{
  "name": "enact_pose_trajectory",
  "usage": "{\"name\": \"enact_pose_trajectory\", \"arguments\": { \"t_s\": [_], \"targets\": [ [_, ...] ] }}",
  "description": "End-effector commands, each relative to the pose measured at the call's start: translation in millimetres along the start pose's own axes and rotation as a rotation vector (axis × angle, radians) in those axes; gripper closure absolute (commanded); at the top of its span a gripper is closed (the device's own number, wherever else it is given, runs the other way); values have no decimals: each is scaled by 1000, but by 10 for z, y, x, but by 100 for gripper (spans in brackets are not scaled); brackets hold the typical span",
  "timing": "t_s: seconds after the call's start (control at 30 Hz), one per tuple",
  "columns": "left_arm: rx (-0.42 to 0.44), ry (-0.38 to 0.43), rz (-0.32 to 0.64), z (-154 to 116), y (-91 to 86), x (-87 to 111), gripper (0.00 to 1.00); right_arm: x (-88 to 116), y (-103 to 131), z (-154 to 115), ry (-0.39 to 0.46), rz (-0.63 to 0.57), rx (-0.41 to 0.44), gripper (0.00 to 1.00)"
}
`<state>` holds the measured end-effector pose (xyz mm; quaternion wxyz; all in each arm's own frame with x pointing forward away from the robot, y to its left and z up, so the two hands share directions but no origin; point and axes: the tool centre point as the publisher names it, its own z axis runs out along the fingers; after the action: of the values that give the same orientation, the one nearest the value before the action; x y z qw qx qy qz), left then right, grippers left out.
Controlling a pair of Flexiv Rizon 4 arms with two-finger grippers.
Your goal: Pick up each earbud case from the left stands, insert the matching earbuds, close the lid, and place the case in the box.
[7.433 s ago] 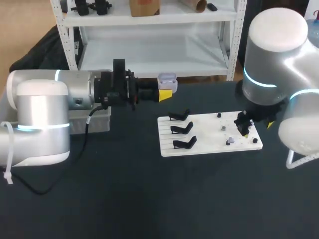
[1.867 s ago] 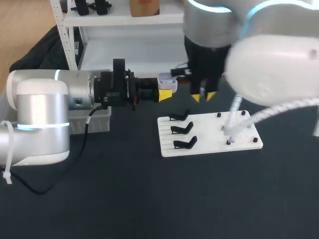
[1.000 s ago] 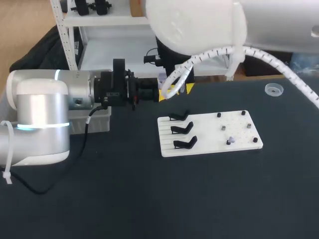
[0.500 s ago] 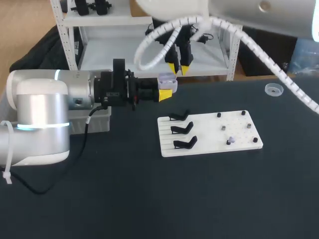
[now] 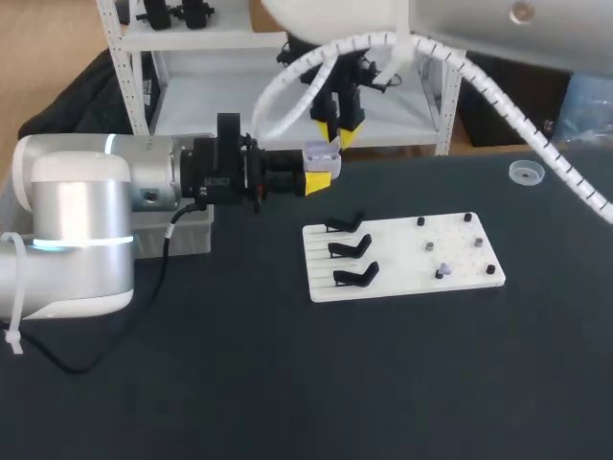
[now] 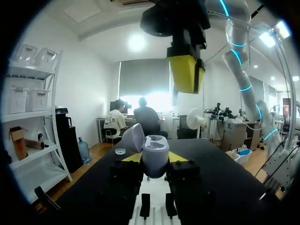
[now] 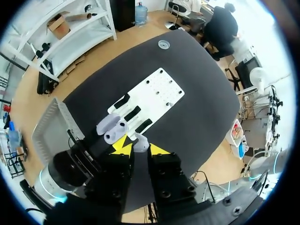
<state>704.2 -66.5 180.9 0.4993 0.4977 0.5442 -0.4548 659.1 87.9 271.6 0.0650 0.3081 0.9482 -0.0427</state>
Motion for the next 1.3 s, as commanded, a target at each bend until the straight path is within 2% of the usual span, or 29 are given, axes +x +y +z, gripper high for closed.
{"name": "enact_pose_trajectory", "arguments": {
  "t_s": [0.03,0.23,0.8,1.3],
  "targets": [
    [-2,-3,1,-1,-6,7,100,80,32,-12,-28,24,13,100],
    [-2,-3,1,-1,-6,7,100,138,110,47,-93,46,57,100],
    [-2,-3,1,-1,-6,7,100,66,270,149,-36,40,129,100],
    [-2,-3,1,-1,-6,7,100,-35,318,270,-3,63,100,100]
  ]
}}
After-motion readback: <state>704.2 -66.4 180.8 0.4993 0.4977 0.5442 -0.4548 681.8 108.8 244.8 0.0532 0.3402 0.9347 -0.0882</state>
